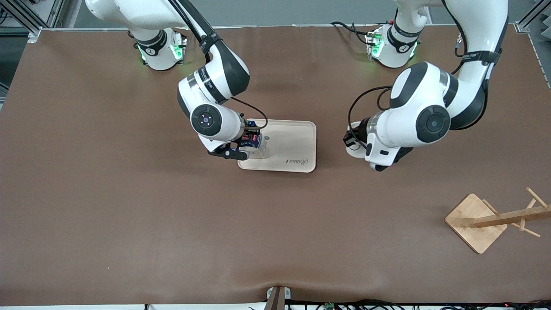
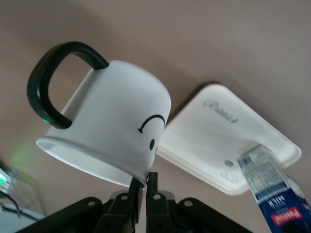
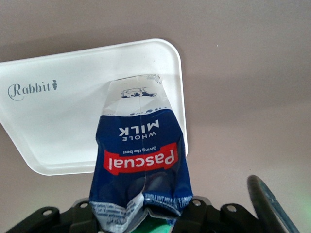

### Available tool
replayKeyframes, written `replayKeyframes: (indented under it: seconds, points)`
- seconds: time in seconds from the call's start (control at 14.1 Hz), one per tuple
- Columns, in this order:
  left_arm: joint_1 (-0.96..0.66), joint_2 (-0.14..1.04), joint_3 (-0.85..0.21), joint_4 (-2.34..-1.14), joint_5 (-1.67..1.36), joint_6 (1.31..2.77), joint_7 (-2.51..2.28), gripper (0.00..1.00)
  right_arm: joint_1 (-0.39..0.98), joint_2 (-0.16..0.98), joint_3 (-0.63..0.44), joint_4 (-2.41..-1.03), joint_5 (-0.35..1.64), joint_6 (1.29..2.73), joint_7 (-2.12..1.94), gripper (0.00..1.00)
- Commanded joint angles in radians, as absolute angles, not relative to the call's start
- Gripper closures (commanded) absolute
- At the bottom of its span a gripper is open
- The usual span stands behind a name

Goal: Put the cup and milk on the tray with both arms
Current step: 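Lower the milk with the right gripper while the left gripper lowers the mug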

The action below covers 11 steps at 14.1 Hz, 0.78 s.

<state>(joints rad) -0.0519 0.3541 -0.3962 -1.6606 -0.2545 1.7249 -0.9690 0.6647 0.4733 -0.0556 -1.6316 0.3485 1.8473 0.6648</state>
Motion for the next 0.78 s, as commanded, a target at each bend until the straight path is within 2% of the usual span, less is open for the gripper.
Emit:
replayKeyframes:
  seconds: [0.0, 0.21, 0.71]
  points:
    - [-0.051, 0.394, -0.396, -1.64, -0.345, 1.724, -0.983, 1.0, 0.683, 0.5, -0.067, -1.614, 0.331, 1.859, 0.686, 0.0]
    - [-0.081, 0.432, -0.396, -1.641, -0.377, 1.749, -0.988, 1.0, 0.666, 0.499, -0.069, -1.556, 0.333, 1.826, 0.684, 0.0]
    - [-0.124, 0.535, -0.394, -1.64, -0.566, 1.841, -1.015, 1.0, 0.623, 0.488, -0.071, -1.389, 0.33, 1.577, 0.68, 0.0]
